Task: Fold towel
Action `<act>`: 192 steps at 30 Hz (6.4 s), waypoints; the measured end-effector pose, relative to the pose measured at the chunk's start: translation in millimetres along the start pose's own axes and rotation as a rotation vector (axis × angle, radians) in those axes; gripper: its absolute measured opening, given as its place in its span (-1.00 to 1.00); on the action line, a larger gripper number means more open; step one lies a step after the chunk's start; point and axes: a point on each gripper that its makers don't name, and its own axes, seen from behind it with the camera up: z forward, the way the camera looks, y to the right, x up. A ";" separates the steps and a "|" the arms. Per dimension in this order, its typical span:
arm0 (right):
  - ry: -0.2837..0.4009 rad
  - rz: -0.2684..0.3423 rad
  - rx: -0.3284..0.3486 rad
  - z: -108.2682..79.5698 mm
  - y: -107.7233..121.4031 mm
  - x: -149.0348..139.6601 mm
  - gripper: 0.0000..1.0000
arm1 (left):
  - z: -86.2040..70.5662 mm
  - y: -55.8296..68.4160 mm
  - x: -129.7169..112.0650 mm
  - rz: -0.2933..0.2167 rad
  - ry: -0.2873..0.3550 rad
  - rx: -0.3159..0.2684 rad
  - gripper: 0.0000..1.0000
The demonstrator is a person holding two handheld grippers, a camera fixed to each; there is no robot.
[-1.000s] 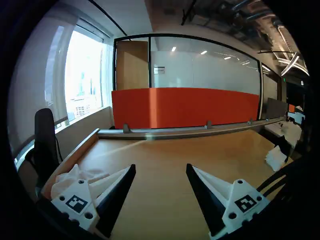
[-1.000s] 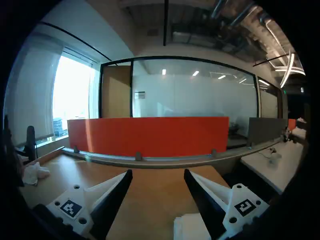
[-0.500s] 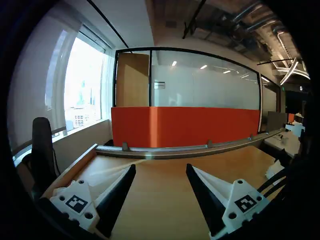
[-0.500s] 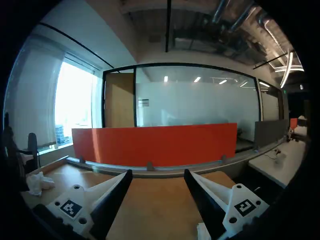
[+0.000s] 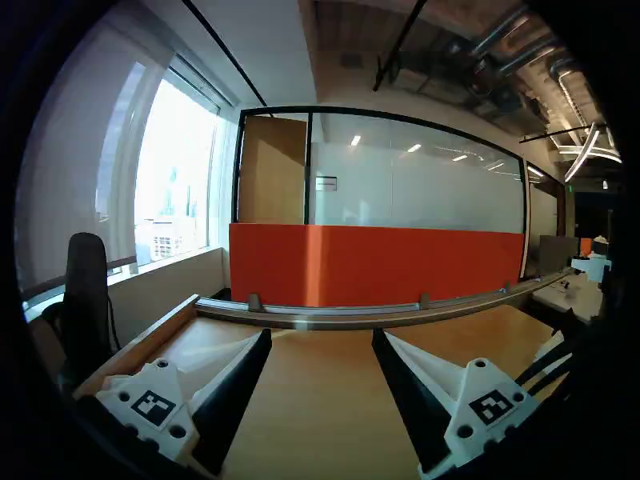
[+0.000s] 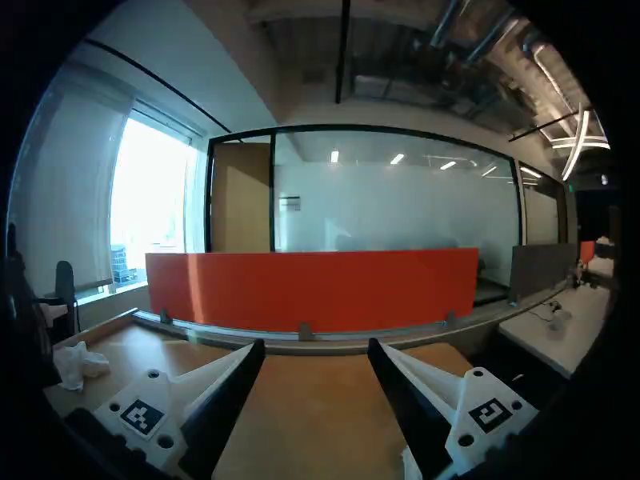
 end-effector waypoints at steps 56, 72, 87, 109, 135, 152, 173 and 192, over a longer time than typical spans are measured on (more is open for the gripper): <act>-0.002 -0.004 -0.018 -10.7 -24.1 -72.1 1.00 | 9.1 -9.2 -178.9 0.062 0.114 0.048 0.86; -0.014 0.003 -0.022 -7.0 -27.4 -80.0 0.99 | 14.6 -13.0 -188.5 0.040 0.083 0.054 0.87; 0.008 -0.019 -0.033 0.3 -16.8 -70.4 1.00 | 14.6 -12.7 -189.1 0.041 0.079 0.052 0.87; 0.092 -0.088 -0.024 7.5 8.2 -102.8 1.00 | 14.6 -12.8 -189.8 0.041 0.079 0.052 0.87; 0.061 0.089 -0.035 5.3 30.4 -213.0 0.99 | 14.5 -12.6 -189.4 0.041 0.079 0.052 0.87; 0.051 0.023 -0.036 2.3 20.4 -227.5 0.99 | 14.2 -12.2 -189.8 0.041 0.079 0.052 0.86; 0.050 -0.015 -0.042 5.8 19.7 -226.9 0.99 | 14.3 -12.5 -189.7 0.041 0.079 0.052 0.87; 0.048 -0.014 -0.041 5.8 19.3 -225.6 0.99 | 14.6 -12.4 -189.8 0.041 0.079 0.052 0.87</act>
